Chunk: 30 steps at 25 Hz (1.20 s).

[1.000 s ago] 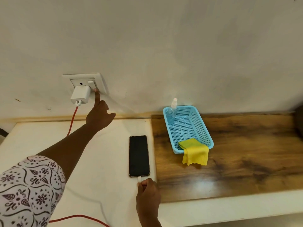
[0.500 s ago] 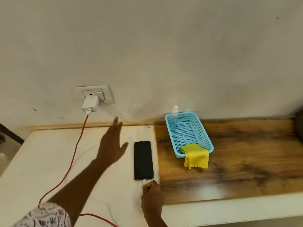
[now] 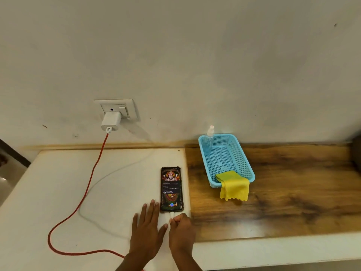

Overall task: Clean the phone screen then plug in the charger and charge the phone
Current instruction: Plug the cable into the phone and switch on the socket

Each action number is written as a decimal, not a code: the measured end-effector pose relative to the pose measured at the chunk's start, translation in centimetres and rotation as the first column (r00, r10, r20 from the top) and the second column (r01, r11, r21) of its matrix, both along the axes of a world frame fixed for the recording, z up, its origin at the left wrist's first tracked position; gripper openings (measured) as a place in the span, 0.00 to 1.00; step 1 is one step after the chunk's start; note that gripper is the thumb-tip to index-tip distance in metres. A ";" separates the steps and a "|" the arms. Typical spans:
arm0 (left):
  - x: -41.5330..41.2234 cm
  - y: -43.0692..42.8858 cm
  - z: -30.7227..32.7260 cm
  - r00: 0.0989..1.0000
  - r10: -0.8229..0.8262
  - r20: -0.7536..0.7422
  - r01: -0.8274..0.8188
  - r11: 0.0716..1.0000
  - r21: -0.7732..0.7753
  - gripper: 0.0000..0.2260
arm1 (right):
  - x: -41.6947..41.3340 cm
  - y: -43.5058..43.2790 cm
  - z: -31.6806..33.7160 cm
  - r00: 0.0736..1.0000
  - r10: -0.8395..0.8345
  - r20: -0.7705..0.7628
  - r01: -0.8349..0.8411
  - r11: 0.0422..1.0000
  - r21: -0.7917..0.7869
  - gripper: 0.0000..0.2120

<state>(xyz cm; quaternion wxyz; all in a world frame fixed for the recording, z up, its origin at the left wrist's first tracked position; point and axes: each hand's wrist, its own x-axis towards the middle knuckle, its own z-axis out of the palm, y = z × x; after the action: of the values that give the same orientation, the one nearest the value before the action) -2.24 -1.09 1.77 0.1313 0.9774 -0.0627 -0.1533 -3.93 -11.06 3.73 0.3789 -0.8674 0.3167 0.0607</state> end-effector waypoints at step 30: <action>0.4 -0.4 2.0 0.986 -0.108 0.123 0.105 0.994 0.029 0.40 | 0.2 -1.7 1.1 0.897 0.440 -0.047 -0.384 0.721 -0.576 0.35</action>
<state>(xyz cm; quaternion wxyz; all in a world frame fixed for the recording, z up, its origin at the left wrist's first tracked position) -1.88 -1.50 3.81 0.1076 0.9817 -0.1213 -0.0996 -3.78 -12.74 4.87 0.0921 -0.9906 0.1012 0.0052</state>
